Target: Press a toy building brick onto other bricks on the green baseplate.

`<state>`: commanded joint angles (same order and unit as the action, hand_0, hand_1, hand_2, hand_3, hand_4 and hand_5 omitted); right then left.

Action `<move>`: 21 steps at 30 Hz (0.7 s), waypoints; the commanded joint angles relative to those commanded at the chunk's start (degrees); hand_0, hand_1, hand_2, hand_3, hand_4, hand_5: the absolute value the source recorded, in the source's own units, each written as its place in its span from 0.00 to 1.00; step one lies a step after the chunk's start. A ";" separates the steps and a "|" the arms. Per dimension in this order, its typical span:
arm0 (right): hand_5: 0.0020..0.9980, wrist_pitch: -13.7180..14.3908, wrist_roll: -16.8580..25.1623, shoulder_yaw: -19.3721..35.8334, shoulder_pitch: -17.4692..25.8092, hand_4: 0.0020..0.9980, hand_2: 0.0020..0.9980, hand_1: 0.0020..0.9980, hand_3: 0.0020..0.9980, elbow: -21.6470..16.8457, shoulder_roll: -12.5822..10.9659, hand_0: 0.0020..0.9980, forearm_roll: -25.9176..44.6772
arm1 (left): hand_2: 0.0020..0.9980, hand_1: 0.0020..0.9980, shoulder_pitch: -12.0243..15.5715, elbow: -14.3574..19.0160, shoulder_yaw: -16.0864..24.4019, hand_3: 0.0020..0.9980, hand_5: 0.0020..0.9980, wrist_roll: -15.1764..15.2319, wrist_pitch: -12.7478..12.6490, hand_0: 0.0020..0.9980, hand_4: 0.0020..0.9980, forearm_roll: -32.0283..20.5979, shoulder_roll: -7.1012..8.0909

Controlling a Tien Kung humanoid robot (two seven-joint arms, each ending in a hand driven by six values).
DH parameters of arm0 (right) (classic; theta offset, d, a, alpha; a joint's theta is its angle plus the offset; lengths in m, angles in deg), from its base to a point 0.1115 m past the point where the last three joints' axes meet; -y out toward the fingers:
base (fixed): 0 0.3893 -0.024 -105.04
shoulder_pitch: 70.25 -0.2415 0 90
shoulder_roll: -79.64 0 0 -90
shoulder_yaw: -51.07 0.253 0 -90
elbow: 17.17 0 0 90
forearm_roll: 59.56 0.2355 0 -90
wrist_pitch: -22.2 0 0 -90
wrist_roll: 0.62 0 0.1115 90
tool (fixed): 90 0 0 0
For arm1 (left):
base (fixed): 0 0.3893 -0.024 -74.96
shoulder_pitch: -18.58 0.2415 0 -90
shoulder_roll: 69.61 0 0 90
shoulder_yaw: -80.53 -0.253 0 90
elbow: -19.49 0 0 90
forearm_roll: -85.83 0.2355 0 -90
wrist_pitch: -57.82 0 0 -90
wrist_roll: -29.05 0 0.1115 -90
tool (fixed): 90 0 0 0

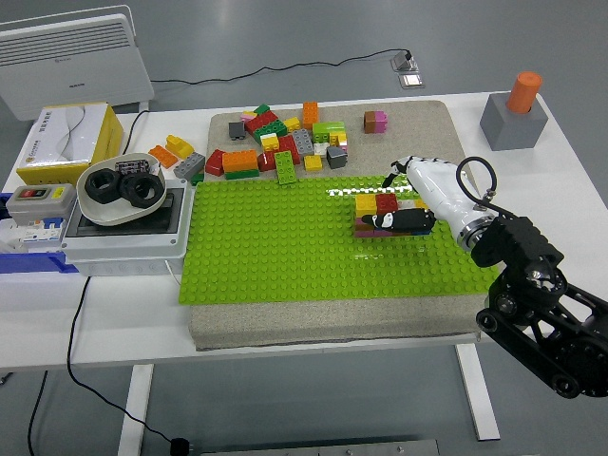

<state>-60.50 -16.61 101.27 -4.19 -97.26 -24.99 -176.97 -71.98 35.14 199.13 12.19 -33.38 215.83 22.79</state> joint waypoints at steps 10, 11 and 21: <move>0.39 11.54 8.50 7.28 9.83 0.95 0.74 0.76 0.59 -4.97 0.15 0.75 15.41 | 0.65 0.71 0.25 0.16 -0.31 0.48 0.49 0.15 -0.23 0.77 0.58 -0.43 -0.43; 0.39 12.78 9.54 7.91 10.75 0.95 0.74 0.76 0.59 -5.65 -0.10 0.75 16.87 | 0.65 0.71 0.28 0.18 -0.44 0.48 0.49 0.19 -0.26 0.77 0.58 -0.51 -0.51; 0.27 17.94 16.62 14.14 14.59 0.93 0.49 0.60 0.55 -8.06 -0.39 0.67 30.72 | 0.65 0.70 0.28 1.09 -3.81 0.47 0.48 0.88 -0.65 0.77 0.57 -3.76 -0.87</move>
<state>-42.56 0.01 115.40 10.40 -105.32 -25.39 -146.25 -71.69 36.23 195.33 13.08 -34.04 212.07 21.91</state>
